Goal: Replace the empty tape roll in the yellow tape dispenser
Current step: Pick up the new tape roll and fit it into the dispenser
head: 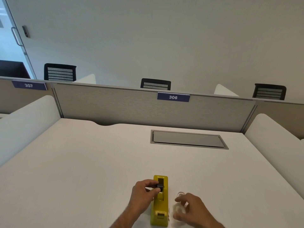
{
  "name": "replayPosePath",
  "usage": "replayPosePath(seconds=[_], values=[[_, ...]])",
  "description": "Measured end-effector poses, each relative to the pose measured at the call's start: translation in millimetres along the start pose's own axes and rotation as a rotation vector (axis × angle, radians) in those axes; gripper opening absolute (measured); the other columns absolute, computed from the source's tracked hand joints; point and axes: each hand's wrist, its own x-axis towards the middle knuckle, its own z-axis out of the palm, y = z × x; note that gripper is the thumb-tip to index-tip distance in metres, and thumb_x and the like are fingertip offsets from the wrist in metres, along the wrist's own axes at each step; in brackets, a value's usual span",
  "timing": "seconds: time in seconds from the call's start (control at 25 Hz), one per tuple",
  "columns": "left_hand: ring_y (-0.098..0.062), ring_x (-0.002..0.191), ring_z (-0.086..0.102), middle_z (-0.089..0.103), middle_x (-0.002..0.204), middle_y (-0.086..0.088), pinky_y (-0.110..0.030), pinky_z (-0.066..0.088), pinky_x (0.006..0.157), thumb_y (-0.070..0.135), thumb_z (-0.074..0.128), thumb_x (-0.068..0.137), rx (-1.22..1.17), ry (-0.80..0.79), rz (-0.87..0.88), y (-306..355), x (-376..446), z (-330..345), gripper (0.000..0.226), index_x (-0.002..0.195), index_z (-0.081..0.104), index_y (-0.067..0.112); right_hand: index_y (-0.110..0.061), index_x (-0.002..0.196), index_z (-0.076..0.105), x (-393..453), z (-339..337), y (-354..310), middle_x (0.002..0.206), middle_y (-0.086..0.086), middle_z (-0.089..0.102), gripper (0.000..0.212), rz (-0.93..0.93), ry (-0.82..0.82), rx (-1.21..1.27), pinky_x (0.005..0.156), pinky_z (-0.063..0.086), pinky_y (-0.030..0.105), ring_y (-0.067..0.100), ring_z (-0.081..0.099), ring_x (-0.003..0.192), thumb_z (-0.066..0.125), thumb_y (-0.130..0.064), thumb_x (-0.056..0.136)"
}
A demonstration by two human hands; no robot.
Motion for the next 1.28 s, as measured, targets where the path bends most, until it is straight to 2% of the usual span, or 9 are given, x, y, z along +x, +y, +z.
replayPosePath(seconds=[0.08, 0.16, 0.28, 0.4, 0.52, 0.76, 0.96, 1.12, 1.28], values=[[-0.019, 0.095, 0.069, 0.073, 0.111, 0.005, -0.033, 0.064, 0.080, 0.021, 0.076, 0.087, -0.021, 0.009, 0.005, 1, 0, -1, 0.030, 0.116, 0.070, 0.023, -0.035, 0.105, 0.072, 3, 0, -5, 0.110, -0.005, 0.063, 0.045, 0.064, 0.001, 0.307, 0.070, 0.062, 0.030, 0.017, 0.069, 0.090, 0.089, -0.037, 0.064], [-0.020, 0.095, 0.069, 0.073, 0.110, 0.005, -0.036, 0.064, 0.082, 0.020, 0.077, 0.086, -0.048, 0.014, 0.007, 3, -2, 0, 0.030, 0.115, 0.071, 0.023, -0.029, 0.100, 0.077, 7, -1, -7, 0.112, 0.004, 0.065, 0.042, 0.105, -0.013, 0.556, 0.067, 0.065, 0.038, 0.026, 0.071, 0.091, 0.093, -0.015, 0.063], [-0.017, 0.092, 0.069, 0.072, 0.108, 0.007, -0.029, 0.064, 0.077, 0.021, 0.078, 0.085, -0.075, 0.014, 0.011, 4, -3, 3, 0.030, 0.114, 0.071, 0.024, -0.019, 0.093, 0.081, 10, -3, -12, 0.101, 0.010, 0.072, 0.040, 0.122, 0.062, 0.749, 0.065, 0.064, 0.039, 0.029, 0.073, 0.087, 0.093, -0.002, 0.059], [-0.017, 0.087, 0.071, 0.073, 0.106, 0.008, -0.020, 0.061, 0.065, 0.020, 0.079, 0.084, -0.112, -0.005, 0.014, 6, -5, 5, 0.030, 0.113, 0.072, 0.024, -0.017, 0.091, 0.081, 12, -3, -16, 0.086, 0.007, 0.078, 0.039, 0.112, 0.103, 0.817, 0.063, 0.063, 0.037, 0.026, 0.075, 0.079, 0.097, -0.012, 0.056], [-0.017, 0.085, 0.073, 0.074, 0.102, 0.010, -0.018, 0.059, 0.062, 0.019, 0.081, 0.082, -0.148, -0.016, 0.017, 8, -6, 7, 0.028, 0.109, 0.074, 0.026, -0.014, 0.093, 0.080, 14, -3, -18, 0.087, 0.009, 0.079, 0.049, 0.068, 0.121, 0.871, 0.067, 0.063, 0.040, 0.028, 0.076, 0.081, 0.096, -0.024, 0.047], [-0.017, 0.082, 0.075, 0.079, 0.097, 0.007, -0.033, 0.065, 0.075, 0.017, 0.083, 0.079, -0.179, -0.056, 0.049, 9, -8, 7, 0.026, 0.103, 0.078, 0.026, -0.008, 0.097, 0.078, 17, -3, -24, 0.098, 0.013, 0.078, 0.044, -0.022, 0.111, 0.976, 0.071, 0.063, 0.044, 0.030, 0.075, 0.088, 0.095, -0.014, 0.057], [-0.013, 0.085, 0.075, 0.079, 0.096, 0.009, -0.028, 0.064, 0.074, 0.017, 0.082, 0.080, -0.184, -0.089, 0.064, 10, -10, 7, 0.028, 0.107, 0.078, 0.024, -0.009, 0.103, 0.076, 18, -2, -29, 0.104, 0.014, 0.076, 0.043, -0.110, 0.042, 1.052, 0.074, 0.062, 0.043, 0.033, 0.073, 0.097, 0.091, -0.016, 0.064], [-0.015, 0.087, 0.075, 0.080, 0.097, 0.006, -0.032, 0.064, 0.076, 0.015, 0.081, 0.081, -0.206, -0.096, 0.082, 12, -9, 3, 0.027, 0.107, 0.078, 0.023, -0.009, 0.109, 0.072, 18, -1, -28, 0.110, 0.018, 0.074, 0.063, -0.165, -0.014, 1.043, 0.082, 0.060, 0.048, 0.038, 0.070, 0.102, 0.097, -0.018, 0.052], [-0.016, 0.090, 0.075, 0.080, 0.099, 0.005, -0.036, 0.064, 0.081, 0.012, 0.080, 0.082, -0.219, -0.102, 0.087, 13, -10, 1, 0.027, 0.106, 0.078, 0.025, -0.012, 0.110, 0.072, 19, 3, -27, 0.112, 0.016, 0.074, 0.058, -0.168, -0.007, 1.019, 0.084, 0.060, 0.050, 0.038, 0.069, 0.104, 0.096, -0.014, 0.057]])
